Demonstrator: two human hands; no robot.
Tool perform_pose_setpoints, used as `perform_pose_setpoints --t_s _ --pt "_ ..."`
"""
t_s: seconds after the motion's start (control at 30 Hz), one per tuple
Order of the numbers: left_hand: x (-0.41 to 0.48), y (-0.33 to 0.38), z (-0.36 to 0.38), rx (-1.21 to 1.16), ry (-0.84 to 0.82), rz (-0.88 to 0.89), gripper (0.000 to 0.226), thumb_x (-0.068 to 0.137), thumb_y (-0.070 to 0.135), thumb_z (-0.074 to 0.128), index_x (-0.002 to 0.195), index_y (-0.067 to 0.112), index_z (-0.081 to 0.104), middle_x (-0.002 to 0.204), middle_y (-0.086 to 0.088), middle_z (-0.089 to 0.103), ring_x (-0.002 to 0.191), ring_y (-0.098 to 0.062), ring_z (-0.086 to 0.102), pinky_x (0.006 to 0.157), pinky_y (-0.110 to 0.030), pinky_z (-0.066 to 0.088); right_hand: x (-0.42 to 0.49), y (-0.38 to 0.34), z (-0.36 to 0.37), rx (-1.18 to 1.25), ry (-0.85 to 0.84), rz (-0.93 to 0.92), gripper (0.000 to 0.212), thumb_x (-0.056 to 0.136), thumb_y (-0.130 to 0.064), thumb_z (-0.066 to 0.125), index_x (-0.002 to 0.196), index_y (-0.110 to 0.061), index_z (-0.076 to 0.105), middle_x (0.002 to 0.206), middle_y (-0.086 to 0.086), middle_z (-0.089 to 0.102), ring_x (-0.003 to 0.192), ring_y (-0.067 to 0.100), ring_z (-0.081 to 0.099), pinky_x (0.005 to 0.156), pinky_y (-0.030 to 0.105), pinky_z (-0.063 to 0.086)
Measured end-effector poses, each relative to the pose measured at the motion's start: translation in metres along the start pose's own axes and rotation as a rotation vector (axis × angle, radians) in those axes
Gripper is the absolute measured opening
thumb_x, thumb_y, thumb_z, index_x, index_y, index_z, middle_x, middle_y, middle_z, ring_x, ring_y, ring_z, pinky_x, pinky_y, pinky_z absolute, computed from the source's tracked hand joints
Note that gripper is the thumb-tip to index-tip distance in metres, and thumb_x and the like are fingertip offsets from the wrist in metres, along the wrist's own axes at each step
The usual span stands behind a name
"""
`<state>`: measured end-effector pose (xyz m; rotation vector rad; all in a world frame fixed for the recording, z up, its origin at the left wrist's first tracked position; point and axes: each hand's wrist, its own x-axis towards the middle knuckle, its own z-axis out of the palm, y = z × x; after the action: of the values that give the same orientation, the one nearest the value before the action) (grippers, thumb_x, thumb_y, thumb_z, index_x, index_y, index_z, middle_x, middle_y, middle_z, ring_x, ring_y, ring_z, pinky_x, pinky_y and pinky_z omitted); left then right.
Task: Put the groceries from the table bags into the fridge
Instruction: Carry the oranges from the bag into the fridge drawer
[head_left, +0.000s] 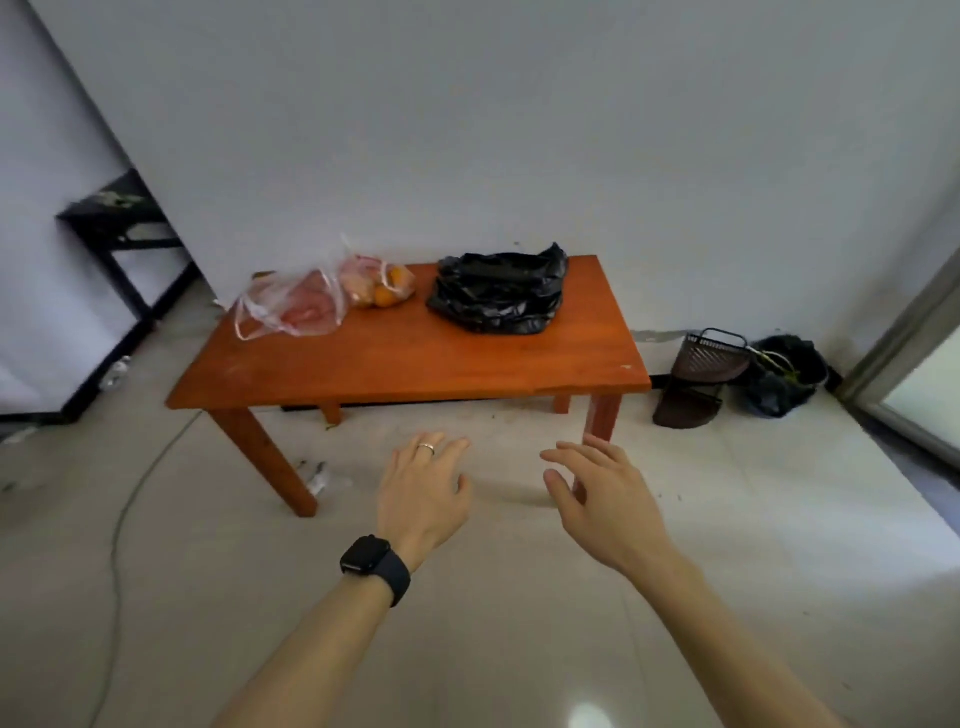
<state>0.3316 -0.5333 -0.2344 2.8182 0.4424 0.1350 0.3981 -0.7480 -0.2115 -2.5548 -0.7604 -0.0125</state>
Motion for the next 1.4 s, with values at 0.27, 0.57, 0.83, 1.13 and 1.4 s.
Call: perform_pose_setpoints --t_s 0.27,0.57,0.83,1.13,1.4 --pt "0.086 -0.147 -0.063 -0.065 0.089 -0.116 0.052 0.098 0.035 0.05 0.15 0.033 0.043 0.158 0.001 0.038 0.151 -0.021 0.021 0.122 -0.043 0.025 0.128 -0.108 0.07 0.114 -0.067 -0.071 0.038 0.101 -0.045 0.046 0.137 -0.033 0.055 0.141 -0.016 0.055 0.144 0.01 0.03 0.115 0.028 0.027" --pt "0.22 -0.229 -0.063 -0.072 0.073 -0.168 0.05 0.099 0.036 0.052 0.148 0.035 0.043 0.158 0.0 0.038 0.15 -0.021 0.025 0.122 -0.045 0.023 0.281 -0.126 0.138 0.135 -0.14 -0.111 0.043 0.1 -0.046 0.048 0.14 -0.03 0.052 0.143 -0.015 0.052 0.143 0.01 0.029 0.113 0.026 0.028" --pt "0.367 -0.275 -0.065 -0.028 0.066 -0.192 0.051 0.098 0.038 0.051 0.148 0.036 0.043 0.155 0.002 0.041 0.144 -0.02 0.033 0.119 -0.039 0.029 0.44 -0.119 0.18 0.177 -0.233 -0.115 0.046 0.099 -0.05 0.048 0.142 -0.034 0.048 0.144 -0.014 0.051 0.139 0.008 0.036 0.11 0.024 0.035" --pt "0.522 -0.33 -0.072 0.067 0.05 -0.037 0.048 0.097 0.033 0.054 0.145 0.031 0.047 0.154 -0.001 0.042 0.146 -0.024 0.032 0.119 -0.043 0.031 0.583 -0.131 0.208 0.271 -0.326 -0.092 0.044 0.1 -0.043 0.05 0.142 -0.032 0.044 0.138 -0.01 0.053 0.125 0.01 0.052 0.102 0.026 0.045" --pt "0.684 -0.382 -0.053 0.263 -0.058 0.297 0.038 0.095 0.024 0.053 0.132 0.024 0.06 0.147 -0.003 0.053 0.145 -0.026 0.037 0.121 -0.046 0.024 0.733 -0.155 0.275 0.297 -0.248 -0.138 0.031 0.102 -0.022 0.044 0.132 -0.029 0.048 0.128 -0.005 0.061 0.099 0.018 0.064 0.078 0.036 0.055"
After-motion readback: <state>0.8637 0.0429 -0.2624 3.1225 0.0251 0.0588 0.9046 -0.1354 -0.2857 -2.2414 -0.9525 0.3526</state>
